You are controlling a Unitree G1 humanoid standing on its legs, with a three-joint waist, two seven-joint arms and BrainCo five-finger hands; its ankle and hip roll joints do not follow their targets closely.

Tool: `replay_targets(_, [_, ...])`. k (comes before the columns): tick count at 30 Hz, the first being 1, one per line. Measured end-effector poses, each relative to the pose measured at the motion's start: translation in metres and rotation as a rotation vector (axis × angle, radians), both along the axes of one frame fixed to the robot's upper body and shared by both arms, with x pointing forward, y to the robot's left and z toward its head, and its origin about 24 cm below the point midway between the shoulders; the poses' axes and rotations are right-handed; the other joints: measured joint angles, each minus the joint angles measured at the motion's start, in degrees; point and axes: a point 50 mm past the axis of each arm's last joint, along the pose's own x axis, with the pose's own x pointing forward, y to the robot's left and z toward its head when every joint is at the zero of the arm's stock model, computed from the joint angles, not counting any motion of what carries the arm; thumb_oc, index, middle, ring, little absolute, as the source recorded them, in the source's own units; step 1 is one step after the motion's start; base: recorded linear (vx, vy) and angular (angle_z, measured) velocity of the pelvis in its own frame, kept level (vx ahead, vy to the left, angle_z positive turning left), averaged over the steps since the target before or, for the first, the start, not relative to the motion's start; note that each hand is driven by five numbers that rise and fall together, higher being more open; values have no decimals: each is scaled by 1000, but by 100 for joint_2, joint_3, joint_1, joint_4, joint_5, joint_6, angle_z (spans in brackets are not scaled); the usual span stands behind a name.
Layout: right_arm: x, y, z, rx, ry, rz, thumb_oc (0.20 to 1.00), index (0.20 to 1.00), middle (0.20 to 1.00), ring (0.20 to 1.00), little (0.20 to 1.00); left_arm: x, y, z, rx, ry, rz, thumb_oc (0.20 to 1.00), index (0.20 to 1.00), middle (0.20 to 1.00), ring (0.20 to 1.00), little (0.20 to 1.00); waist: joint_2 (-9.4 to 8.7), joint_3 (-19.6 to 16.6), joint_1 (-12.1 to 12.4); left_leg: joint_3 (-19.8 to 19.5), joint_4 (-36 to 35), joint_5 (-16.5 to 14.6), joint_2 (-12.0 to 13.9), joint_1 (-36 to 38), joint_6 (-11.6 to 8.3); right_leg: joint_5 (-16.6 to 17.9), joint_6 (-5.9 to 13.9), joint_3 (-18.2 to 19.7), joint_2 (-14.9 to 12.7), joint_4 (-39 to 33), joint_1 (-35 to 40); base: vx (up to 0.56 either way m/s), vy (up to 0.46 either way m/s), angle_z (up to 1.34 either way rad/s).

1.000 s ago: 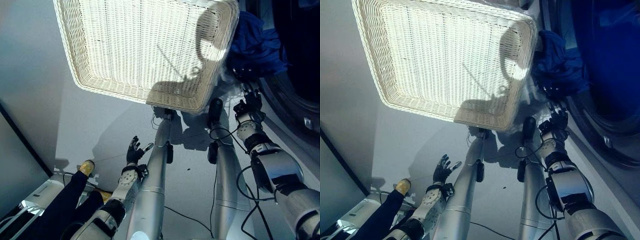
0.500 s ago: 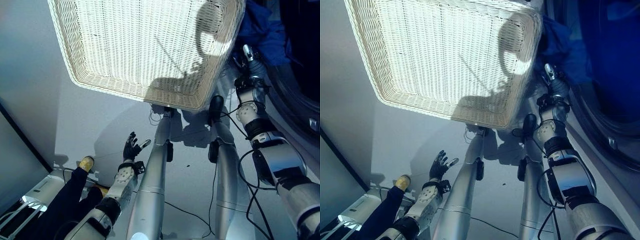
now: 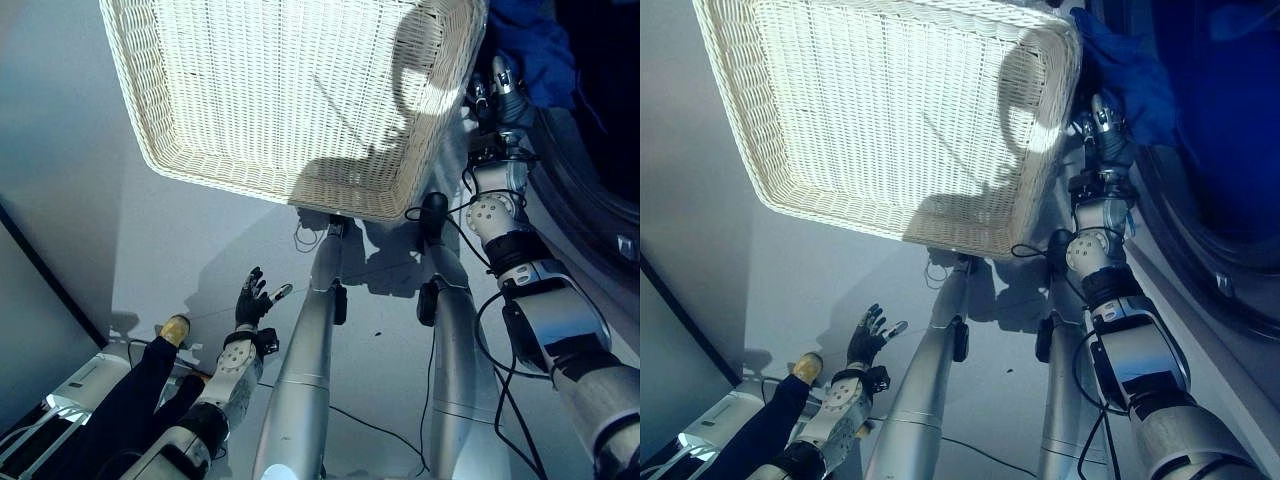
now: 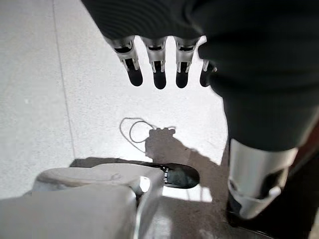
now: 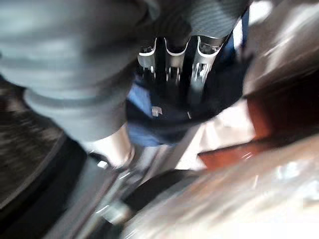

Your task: Put the clothes into the washing machine.

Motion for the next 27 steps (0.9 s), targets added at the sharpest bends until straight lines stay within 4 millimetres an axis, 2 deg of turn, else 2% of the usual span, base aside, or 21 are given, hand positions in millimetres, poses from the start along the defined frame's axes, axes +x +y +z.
replay_targets(3, [-8, -5, 12, 23, -79, -13, 200, 200, 200, 200, 200, 0, 0, 0, -2, -2, -1, 1000, 1000, 1000, 1000, 1000, 0, 0, -36, 55, -59, -4, 0, 186, -5, -13, 20, 42, -23, -7, 135, -24, 13, -1])
replay_targets(7, [-16, -14, 16, 126, -141, -8, 200, 200, 200, 200, 200, -6, 2, -5, -5, 16, 8, 1000, 1000, 1000, 1000, 1000, 0, 0, -165, 69, -82, -2, -10, 374, 1, -20, 38, 49, -35, -33, 323, -40, 10, -1])
replay_targets(14, [-23, -29, -5, 188, -126, -43, 200, 200, 200, 200, 200, -8, 3, -9, 4, 50, 9, 1000, 1000, 1000, 1000, 1000, -4, 3, -312, 99, -71, -20, -35, 783, 44, -23, 49, 77, -46, -84, 748, -12, 5, 0])
replay_targets(17, [-26, -42, -8, 246, -134, -70, 200, 200, 200, 200, 200, -10, 3, -14, 7, 77, 9, 1000, 1000, 1000, 1000, 1000, -13, 8, -341, 163, -71, -60, -27, 1044, 69, -5, 115, 106, -23, -195, 1027, -11, -37, -7])
replay_targets(19, [-28, -58, -9, 361, -149, -53, 200, 200, 200, 200, 200, -13, 6, -18, 15, 99, 11, 1000, 1000, 1000, 1000, 1000, -13, 8, -329, 180, -80, -82, -14, 1234, 88, 42, 152, 137, 11, -346, 1275, 4, -46, -8])
replay_targets(21, [-25, -59, -13, 442, -149, -24, 200, 200, 200, 200, 200, -14, 8, -20, 16, 110, 11, 1000, 1000, 1000, 1000, 1000, -15, 10, -299, 200, -96, -98, -15, 1314, 100, 62, 174, 160, 13, -400, 1367, 1, -64, -5])
replay_targets(23, [-25, -68, -16, 574, -168, -6, 200, 200, 200, 200, 200, -16, 13, -25, 24, 141, 25, 1000, 1000, 1000, 1000, 1000, -35, 23, -297, 211, -206, -70, -9, 1445, 137, 139, 211, 161, 20, -544, 1531, 18, -74, -3])
replay_targets(27, [-22, -89, -30, 853, -157, -82, 200, 200, 200, 200, 200, -18, 16, -27, 34, 162, 21, 1000, 1000, 1000, 1000, 1000, -81, 53, -286, 225, -391, -5, -17, 1702, 219, 236, 250, 136, -28, -788, 1835, 24, -71, 1])
